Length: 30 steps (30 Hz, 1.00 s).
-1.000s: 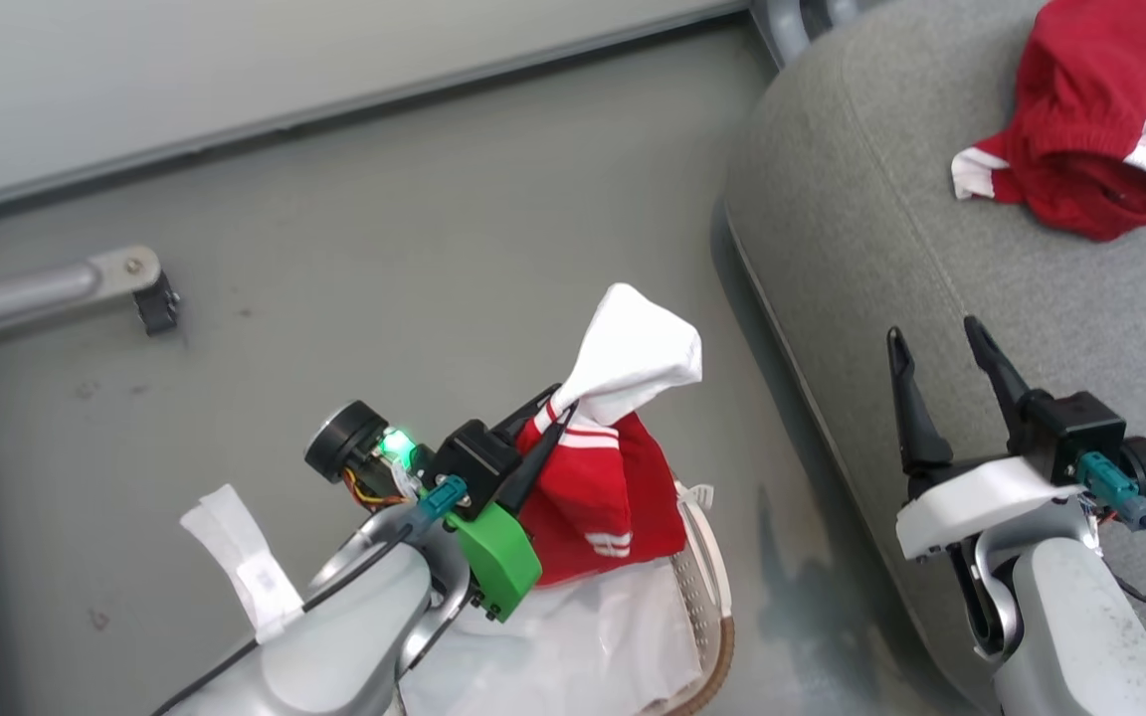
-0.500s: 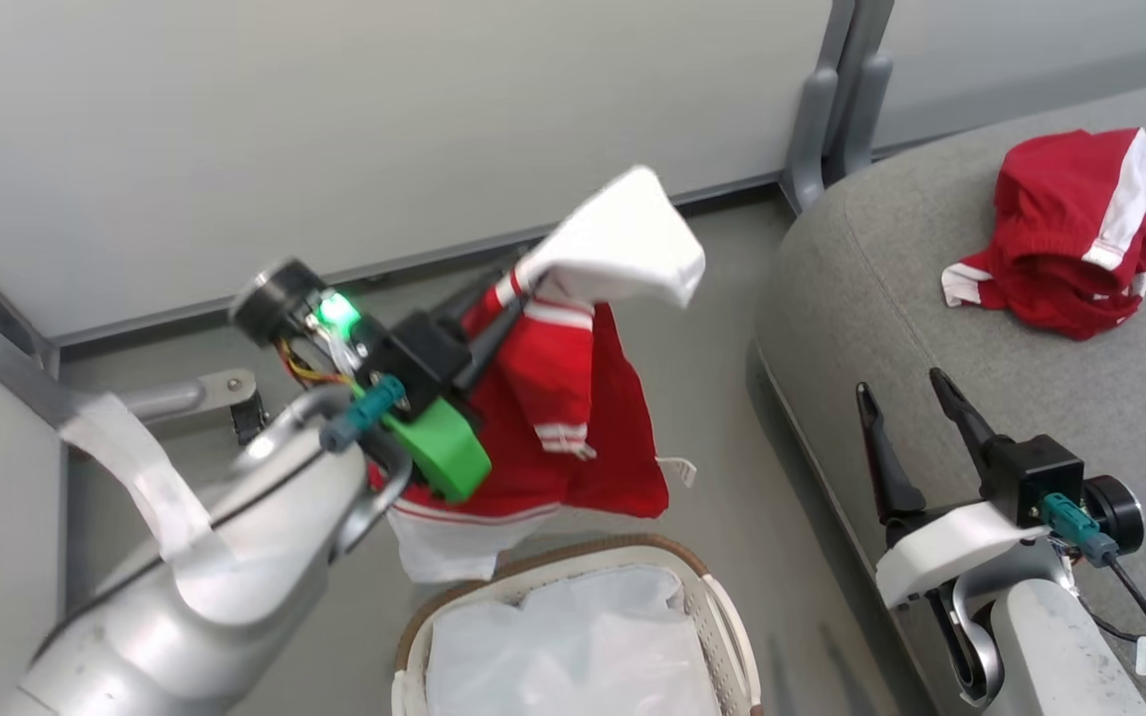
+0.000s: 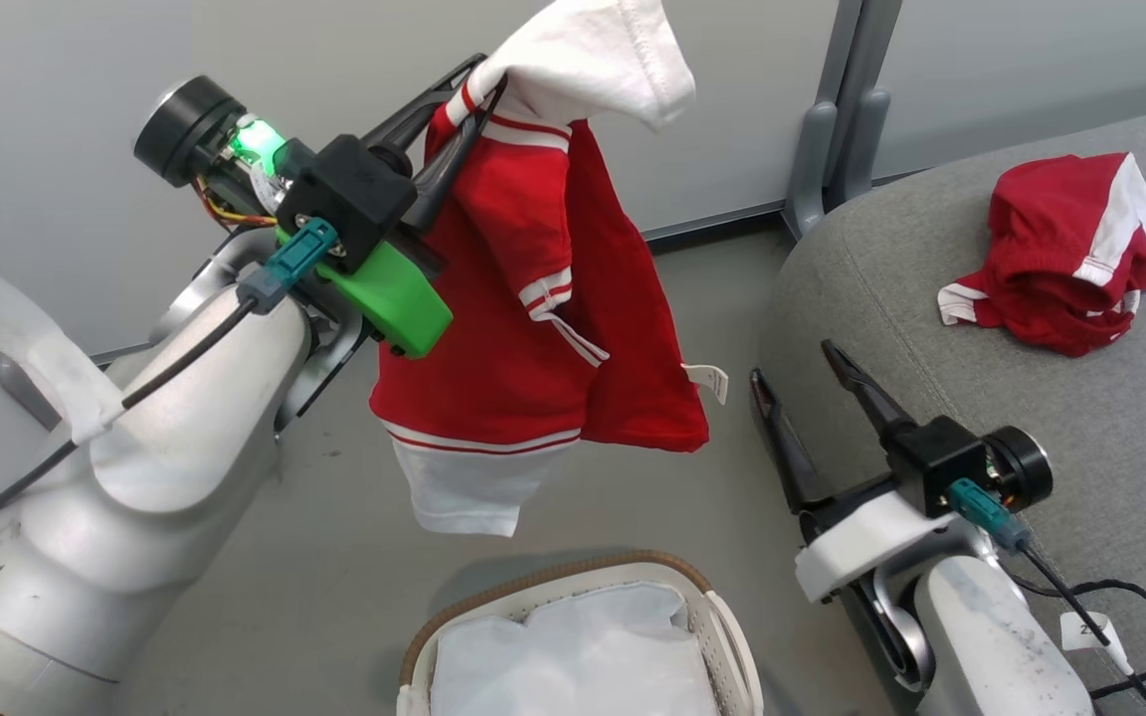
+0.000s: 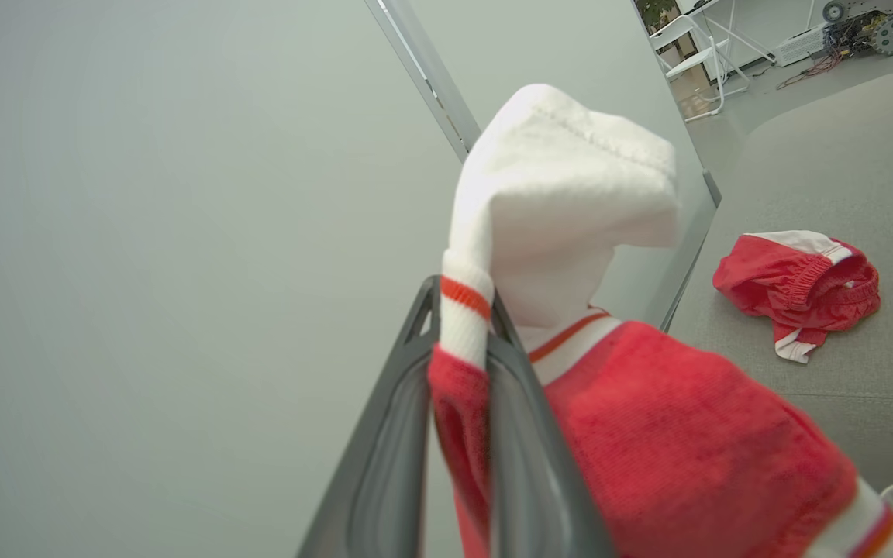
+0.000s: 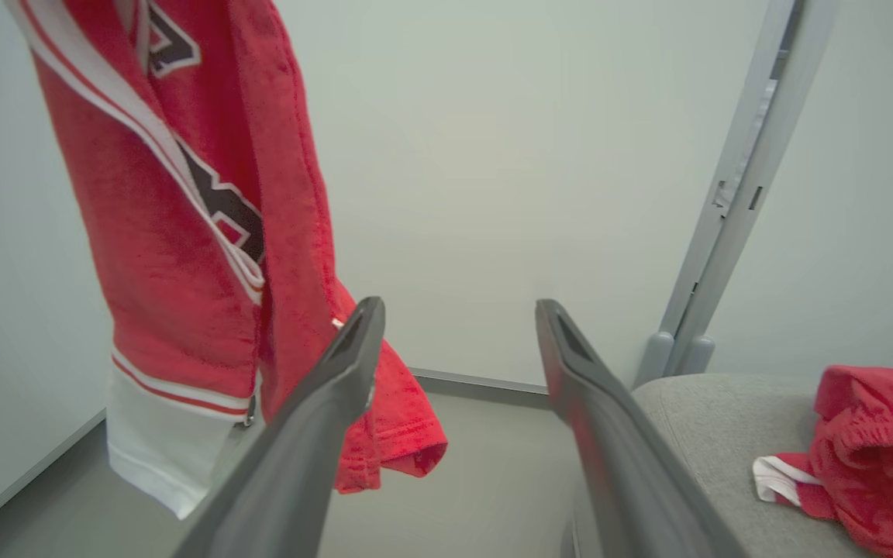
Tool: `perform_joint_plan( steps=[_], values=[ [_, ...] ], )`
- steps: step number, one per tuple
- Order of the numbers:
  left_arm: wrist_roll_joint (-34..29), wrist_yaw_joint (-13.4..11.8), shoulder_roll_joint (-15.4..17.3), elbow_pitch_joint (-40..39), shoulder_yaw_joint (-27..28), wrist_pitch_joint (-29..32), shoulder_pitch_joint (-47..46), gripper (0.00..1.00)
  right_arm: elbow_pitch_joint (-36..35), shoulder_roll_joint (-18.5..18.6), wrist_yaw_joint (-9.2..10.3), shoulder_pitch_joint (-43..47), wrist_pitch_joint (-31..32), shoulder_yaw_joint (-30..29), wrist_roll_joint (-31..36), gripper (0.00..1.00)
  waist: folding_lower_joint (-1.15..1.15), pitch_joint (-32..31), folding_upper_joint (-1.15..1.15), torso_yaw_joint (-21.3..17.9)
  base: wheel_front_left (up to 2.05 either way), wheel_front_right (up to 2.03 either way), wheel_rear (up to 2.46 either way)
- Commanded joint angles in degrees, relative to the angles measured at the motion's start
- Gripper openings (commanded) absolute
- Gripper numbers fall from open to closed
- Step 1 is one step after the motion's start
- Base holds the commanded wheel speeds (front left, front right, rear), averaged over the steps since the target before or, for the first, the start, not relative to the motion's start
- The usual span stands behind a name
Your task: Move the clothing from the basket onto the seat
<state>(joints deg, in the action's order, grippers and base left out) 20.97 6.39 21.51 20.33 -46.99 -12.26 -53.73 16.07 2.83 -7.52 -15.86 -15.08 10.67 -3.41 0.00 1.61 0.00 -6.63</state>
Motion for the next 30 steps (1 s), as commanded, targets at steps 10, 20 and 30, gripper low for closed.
perform_joint_plan(
  steps=[10, 20, 30],
  values=[
    [0.5, 0.5, -2.5, -0.6, -1.7, 0.2, -4.5, 0.0, 2.3, 0.2, 0.06, -6.6, -0.1, 8.7, -0.1, 1.0, 0.0, 0.0, 0.0, 1.2, 0.0, 0.0, 0.0],
    [1.1, 0.7, -5.7, -0.3, -4.3, -0.5, -5.8, 0.0, 13.0, 0.2, 0.07, -13.5, -0.1, 13.6, -0.2, 1.0, 0.0, -0.5, 0.0, 3.5, 0.0, 0.0, 0.0],
    [3.4, 1.0, -8.4, -2.7, -6.3, -0.5, -6.7, 0.0, 18.5, 0.2, 0.06, -16.6, -0.1, 17.8, -2.4, 0.49, 0.0, -1.1, 0.0, 5.8, 0.0, 0.0, 0.0]
  ],
)
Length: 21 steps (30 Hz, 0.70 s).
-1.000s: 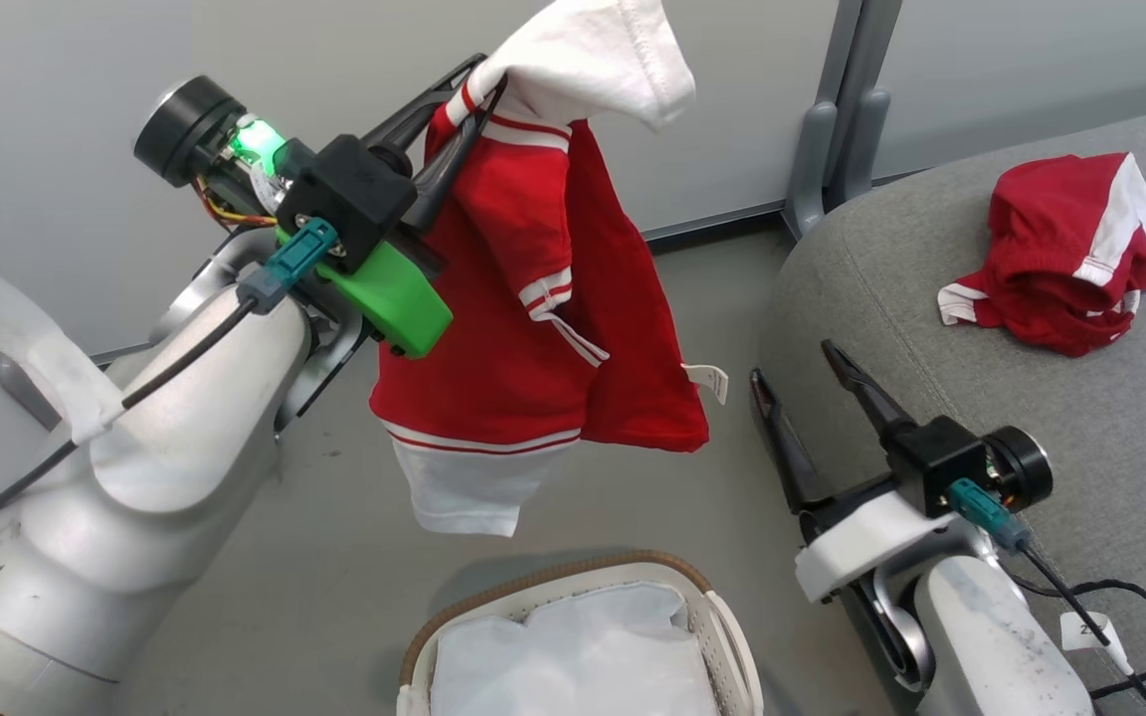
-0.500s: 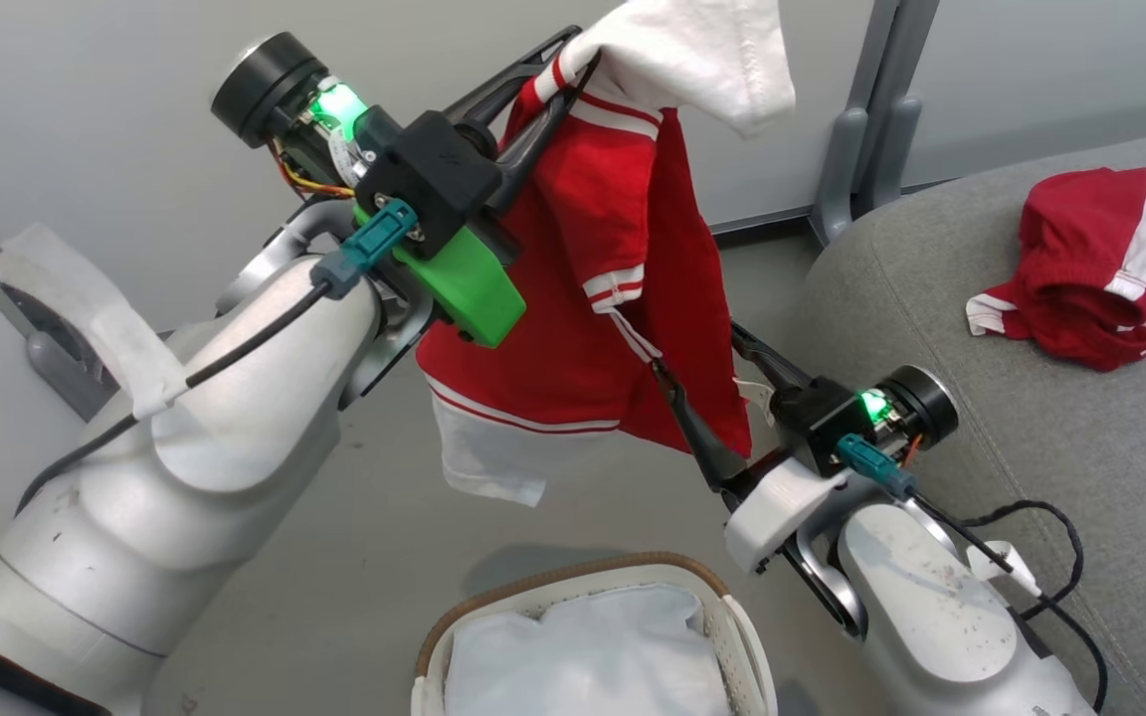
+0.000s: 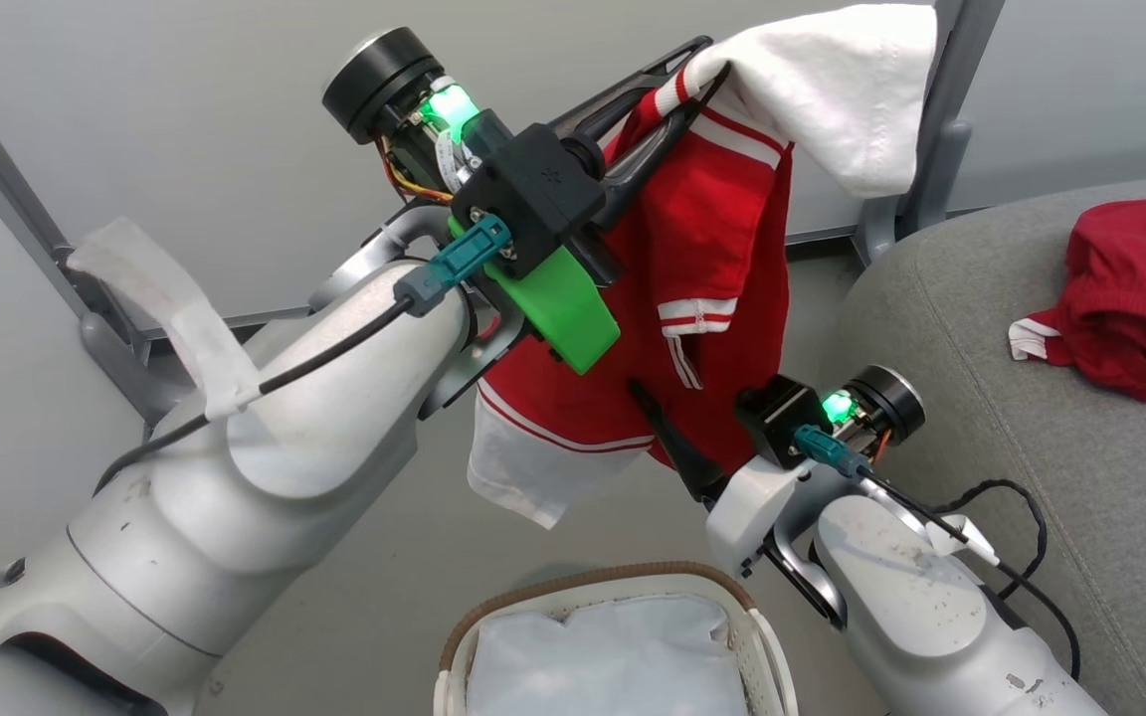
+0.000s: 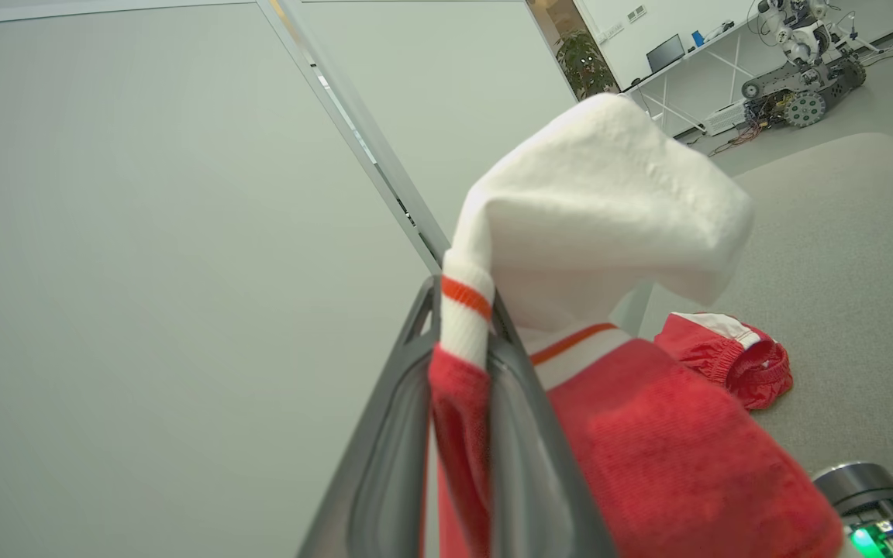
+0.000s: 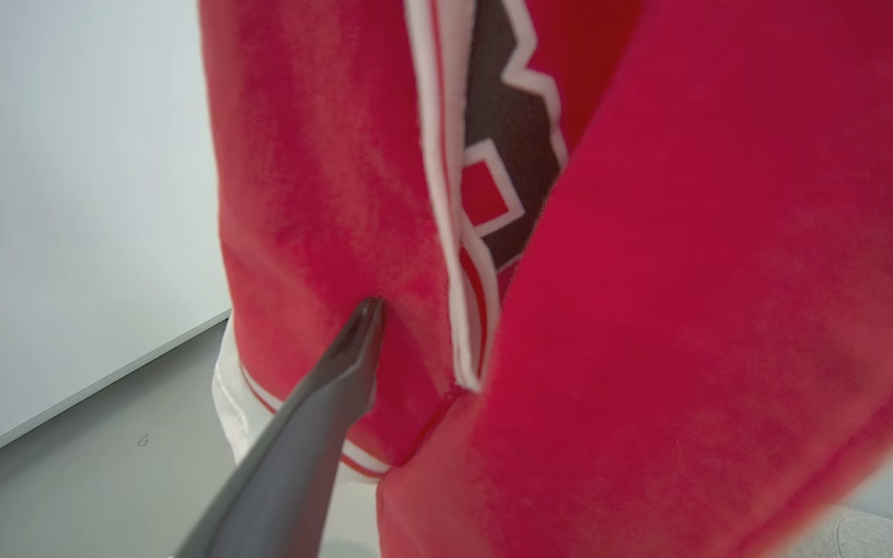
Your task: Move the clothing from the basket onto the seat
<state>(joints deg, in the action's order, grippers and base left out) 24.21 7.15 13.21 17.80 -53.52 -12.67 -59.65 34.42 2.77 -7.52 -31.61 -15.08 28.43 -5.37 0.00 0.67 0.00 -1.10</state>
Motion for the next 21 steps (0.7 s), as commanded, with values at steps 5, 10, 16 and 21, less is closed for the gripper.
perform_joint_plan(
  steps=[5, 10, 16, 21],
  values=[
    [1.8, -0.1, 1.0, -0.2, 0.4, 0.0, 1.4, 0.0, -0.2, 0.2, 0.06, -0.9, -0.1, 0.4, -1.3, 0.0, 0.0, -0.1, 0.0, 0.7, 0.0, 0.0, 0.0],
    [4.4, -1.0, 2.1, 0.6, 2.1, -0.7, 4.5, 0.0, -1.4, 0.2, 0.07, -0.3, -0.1, -1.4, -1.0, 0.0, 0.0, 0.1, 0.0, 0.5, 0.0, 0.0, 0.0],
    [9.0, -2.5, 2.4, 2.7, 5.2, -2.1, 12.6, 0.43, -3.1, 0.2, 0.07, 0.9, -0.1, -6.4, -0.3, 0.0, 0.0, 0.4, 0.0, 0.0, 0.0, 0.0, 0.0],
    [10.8, -3.0, 0.8, 3.3, 7.2, -2.5, 19.3, 1.0, -4.1, 0.2, 0.07, 1.7, -0.1, -10.6, 1.1, 0.0, 0.0, 0.6, 0.0, 0.3, 0.0, 0.0, 0.0]
  ],
)
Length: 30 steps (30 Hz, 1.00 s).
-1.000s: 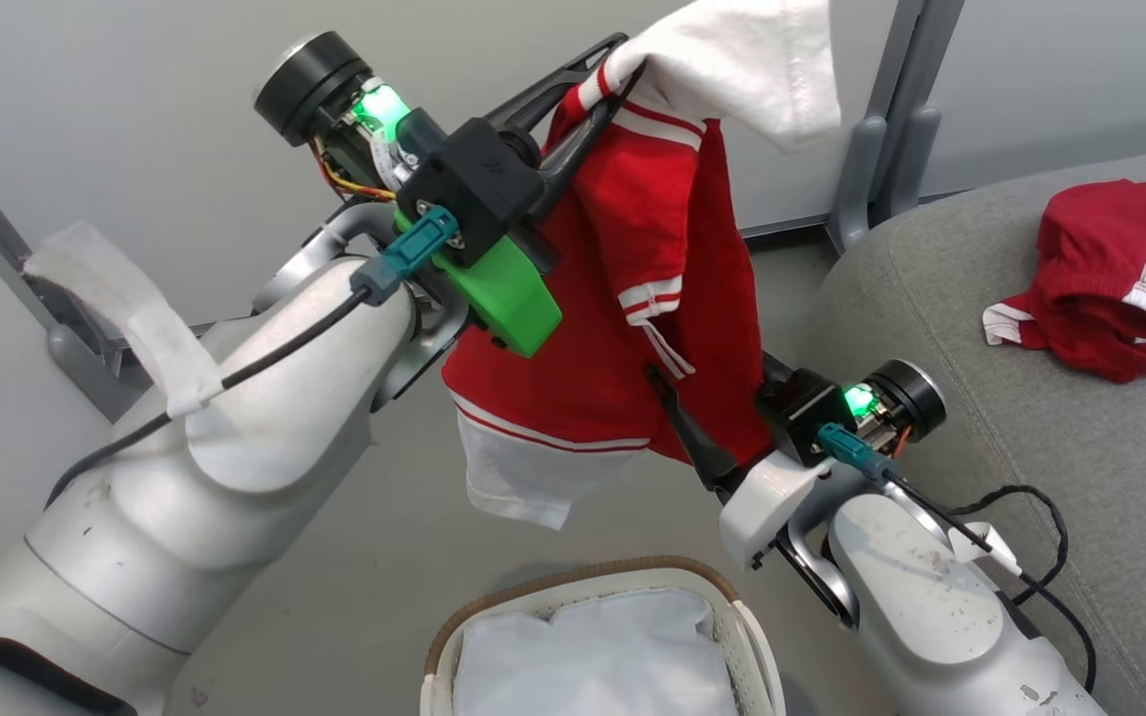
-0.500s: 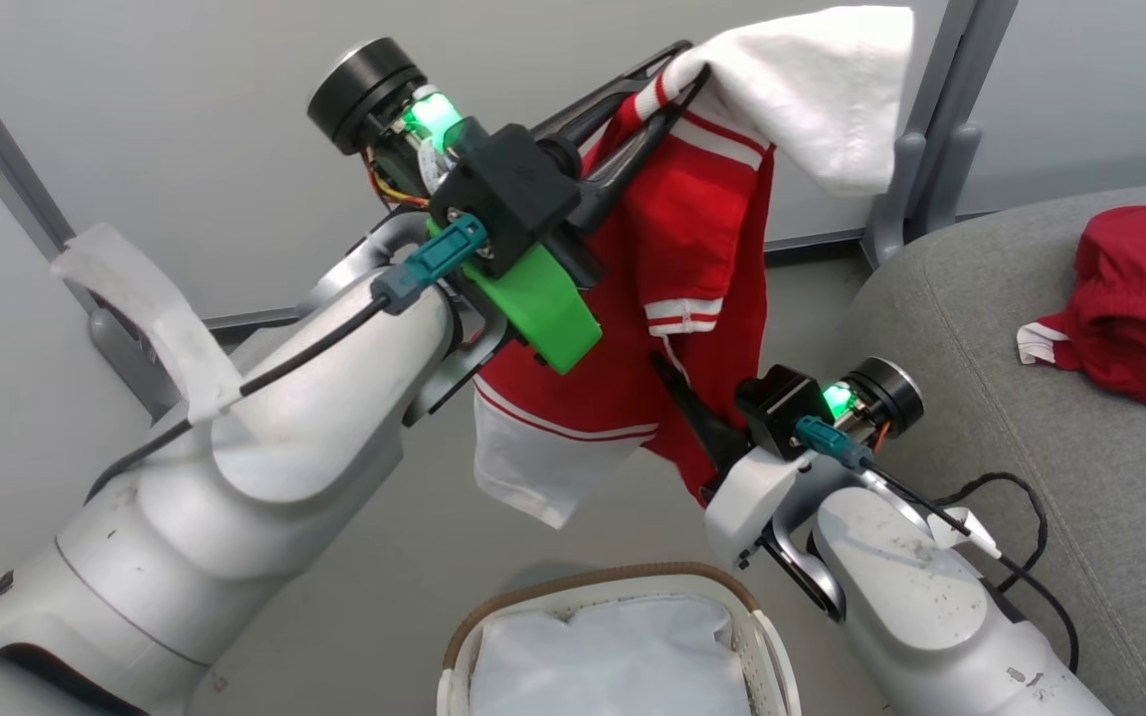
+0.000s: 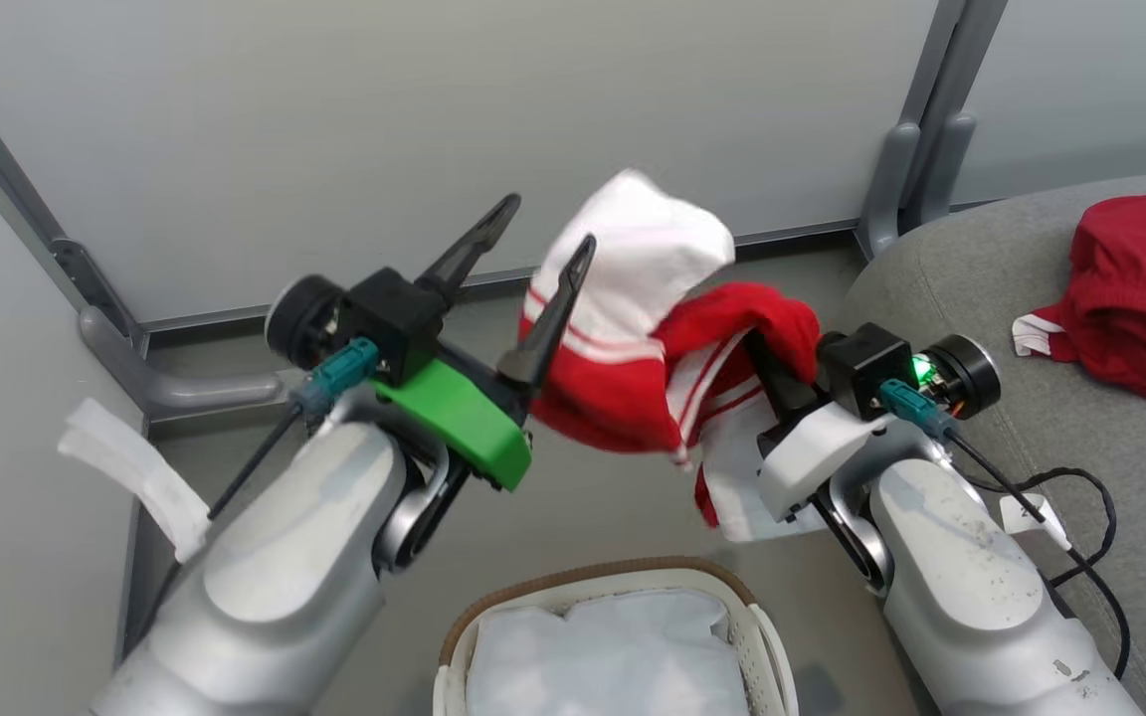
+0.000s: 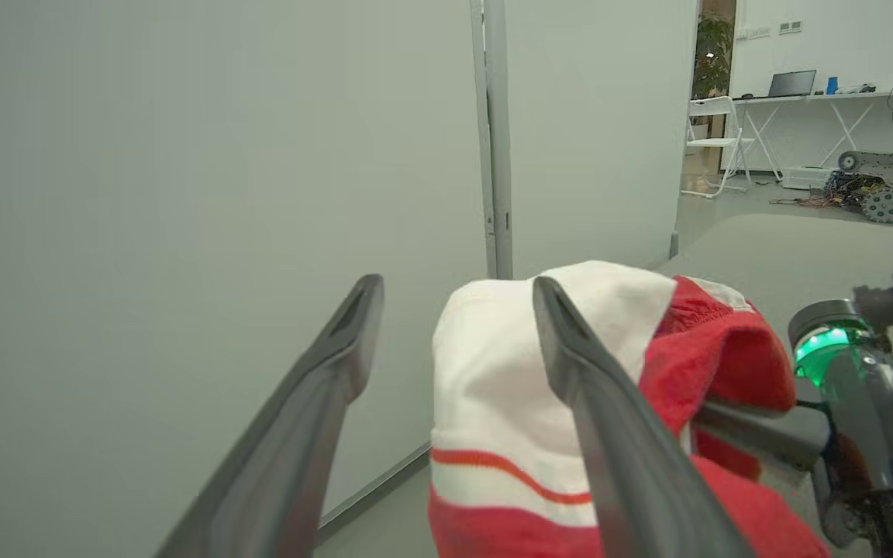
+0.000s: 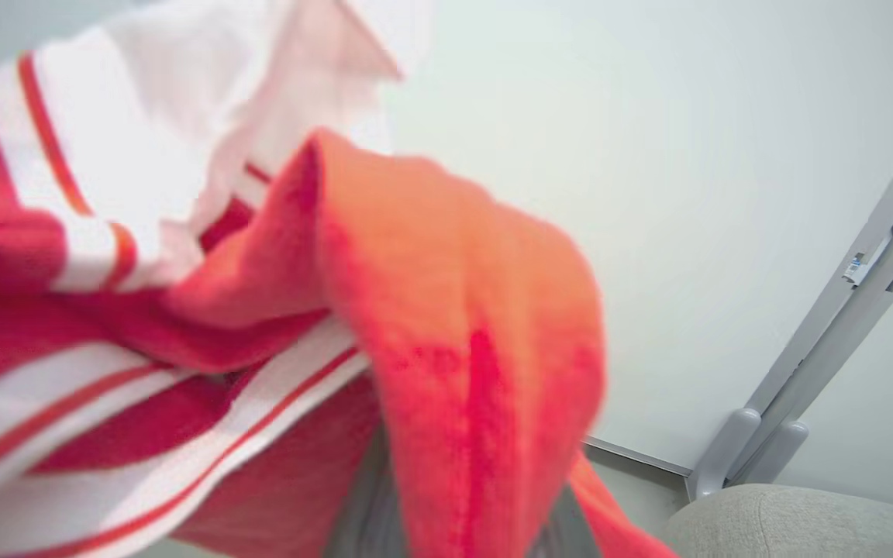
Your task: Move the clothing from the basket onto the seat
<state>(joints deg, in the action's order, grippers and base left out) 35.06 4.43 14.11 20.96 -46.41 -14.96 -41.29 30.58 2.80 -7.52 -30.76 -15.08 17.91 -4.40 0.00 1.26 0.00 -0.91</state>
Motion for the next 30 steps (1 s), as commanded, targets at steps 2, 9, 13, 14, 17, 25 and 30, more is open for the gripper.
perform_joint_plan(
  steps=[2, 9, 13, 14, 17, 25, 30],
  values=[
    [0.5, -0.2, -1.2, -0.4, 1.8, -0.3, 3.7, 1.0, -0.6, 0.2, 0.06, 0.9, -0.1, -1.4, 0.7, 0.0, 0.0, 0.2, 0.0, 0.2, 0.0, 0.0, 0.0],
    [-2.6, 1.2, -4.1, 0.8, 4.5, -0.2, 12.2, 1.0, -1.8, 0.2, 0.06, 1.1, -0.1, -5.1, 2.6, 0.0, 0.0, 0.6, 0.0, 0.5, 0.0, 0.0, 0.0],
    [-4.9, 1.9, -5.0, 1.9, 5.3, -0.2, 15.6, 1.0, -2.5, 0.2, 0.06, 1.5, -0.1, -6.4, 3.0, 0.0, 0.0, 0.7, 0.0, 0.1, 0.0, 0.0, 0.0],
    [-5.1, 2.1, -5.4, 2.0, 5.7, -0.2, 16.6, 1.0, -2.7, 0.2, 0.06, 1.7, -0.1, -6.7, 3.1, 0.0, 0.0, 0.8, 0.0, -0.1, 0.0, 0.0, 0.0],
    [-5.8, 2.5, -6.1, 2.0, 6.8, -0.2, 18.8, 1.0, -3.0, 0.2, 0.06, 2.0, -0.1, -7.5, 3.6, 0.0, 0.0, 0.9, 0.0, -0.5, 0.0, 0.0, 0.0],
    [-8.4, 3.0, -7.4, 2.1, 8.8, -0.2, 22.5, 1.0, -3.6, 0.2, 0.06, 2.8, -0.1, -9.2, 4.4, 0.0, 0.0, 1.0, 0.0, -1.5, 0.0, 0.0, 0.0],
    [-10.0, 3.1, -8.4, 1.8, 9.4, -0.2, 23.2, 1.0, -4.0, 0.2, 0.07, 3.2, -0.1, -10.6, 4.6, 0.0, 0.0, 0.9, 0.0, -2.9, 0.0, 0.0, 0.0]
  ],
)
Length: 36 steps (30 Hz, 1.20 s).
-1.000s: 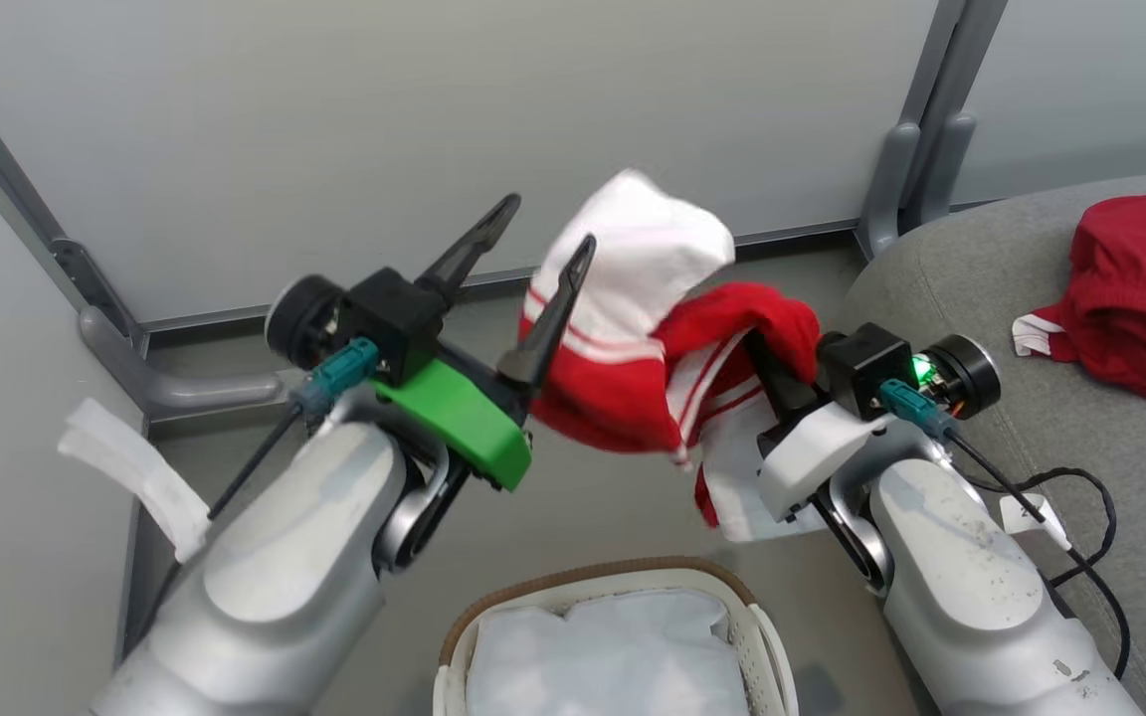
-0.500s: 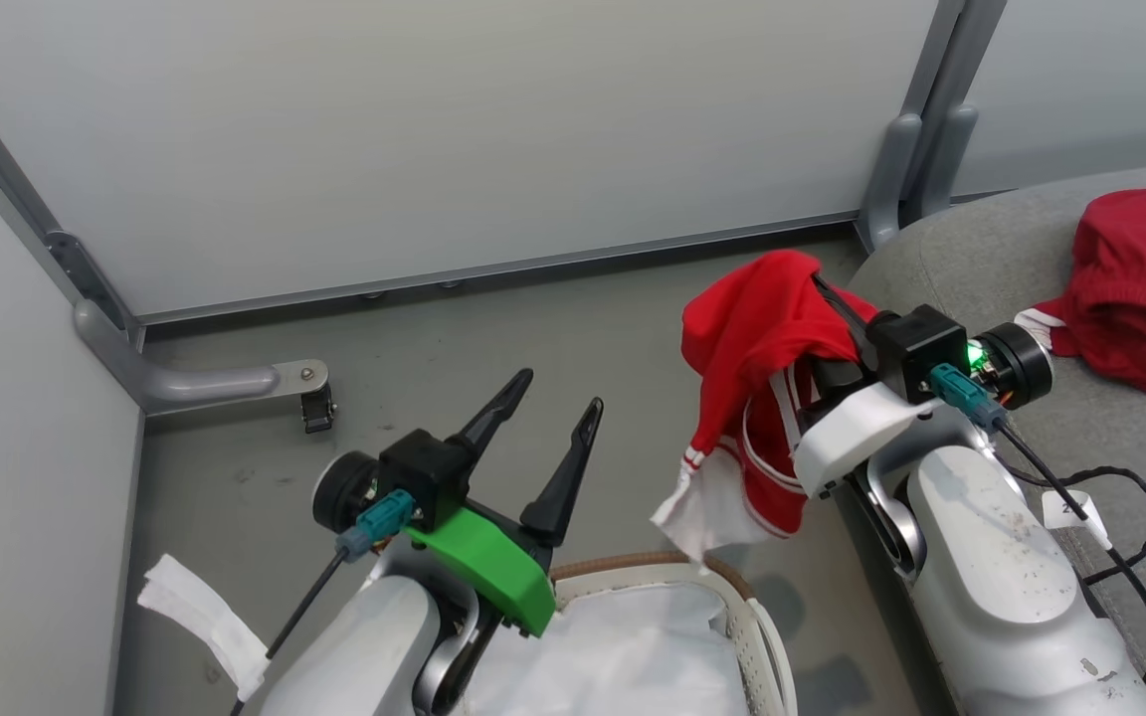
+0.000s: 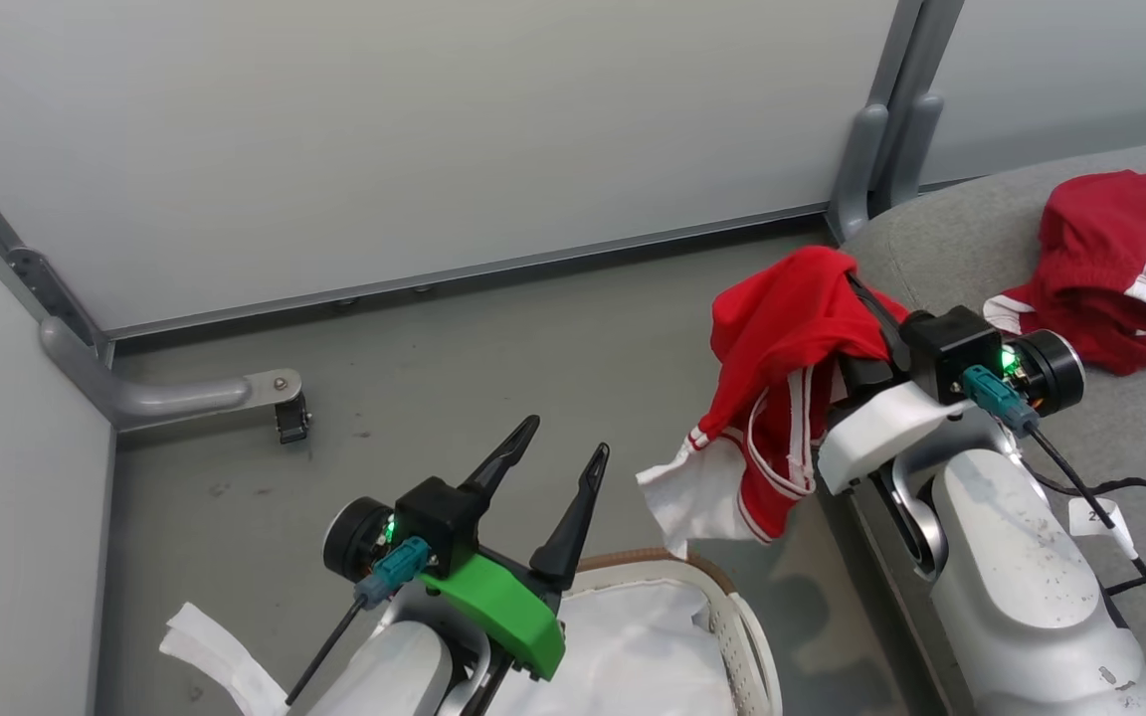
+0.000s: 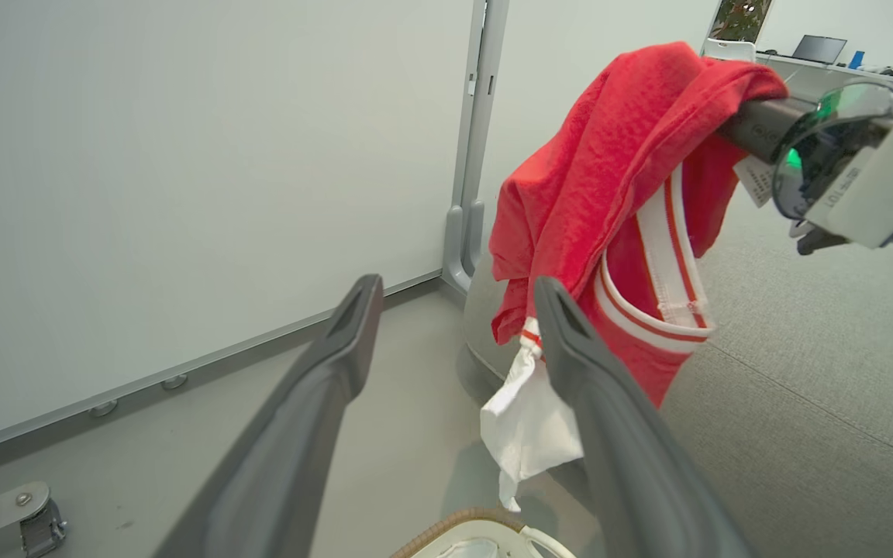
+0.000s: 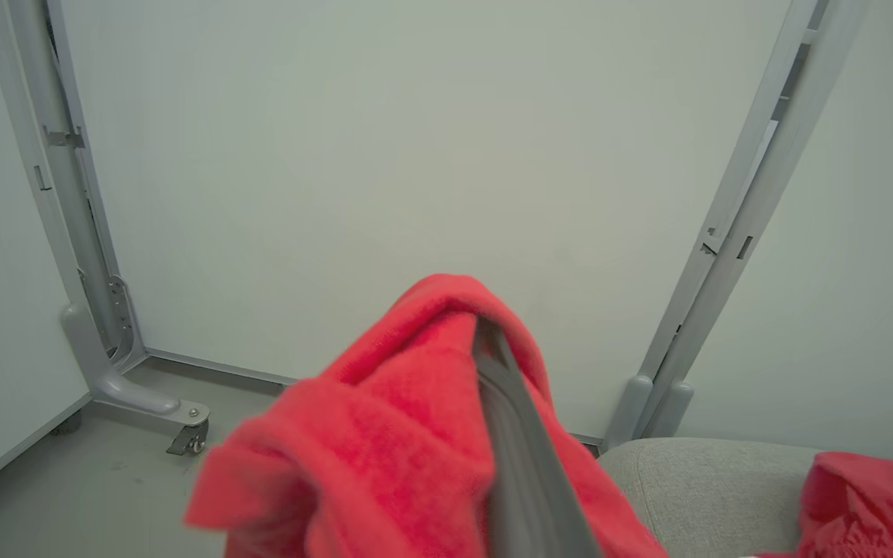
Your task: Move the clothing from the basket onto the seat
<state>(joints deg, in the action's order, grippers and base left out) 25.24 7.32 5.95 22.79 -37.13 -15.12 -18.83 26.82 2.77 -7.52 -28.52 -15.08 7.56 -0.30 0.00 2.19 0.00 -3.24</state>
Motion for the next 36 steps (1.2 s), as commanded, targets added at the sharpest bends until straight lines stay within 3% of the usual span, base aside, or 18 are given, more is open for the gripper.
perform_joint_plan(
  steps=[1, 5, 16, 23, 29, 36],
  values=[
    [-0.4, 0.2, -0.4, -0.2, 0.3, 0.0, 0.9, 1.0, -0.4, 0.2, 0.07, 1.0, -0.1, -0.5, 0.6, 0.0, 0.0, 0.0, 0.0, -1.0, 0.0, 0.0, 0.0],
    [-1.7, 0.2, -0.7, -0.8, 0.7, 0.0, 1.2, 1.0, -1.0, 0.2, 0.06, 0.7, -0.1, -1.3, 1.2, 0.0, 0.0, 0.7, 0.0, -3.7, 0.0, 0.0, 0.0],
    [-4.7, 0.2, -0.5, -2.3, 0.6, 0.0, -1.6, 1.0, -2.8, 0.2, 0.06, -1.2, -0.1, -1.9, 0.8, 0.0, 0.0, 5.7, 0.0, -16.3, 0.0, 0.0, 0.0],
    [-5.4, 0.1, -0.3, -2.0, -0.7, 0.0, -3.2, 1.0, -3.5, 0.2, 0.07, -0.6, -0.1, -3.1, 0.2, 0.0, 0.0, 8.2, 0.0, -21.7, 0.0, 0.0, 0.0],
    [-5.7, 0.1, 0.4, -1.9, -1.7, 0.0, -4.1, 1.0, -4.5, 0.1, 0.06, 0.0, -0.1, -5.1, 0.4, 0.0, 0.0, 9.9, 0.0, -23.5, 0.0, 0.0, 0.0],
    [-6.0, 0.1, 0.6, -2.3, -2.9, 0.0, -4.9, 1.0, -5.5, 0.2, 0.07, -0.7, -0.1, -7.4, 1.2, 0.0, 0.0, 11.6, 0.0, -22.9, 0.0, 0.0, 0.0]
  ],
)
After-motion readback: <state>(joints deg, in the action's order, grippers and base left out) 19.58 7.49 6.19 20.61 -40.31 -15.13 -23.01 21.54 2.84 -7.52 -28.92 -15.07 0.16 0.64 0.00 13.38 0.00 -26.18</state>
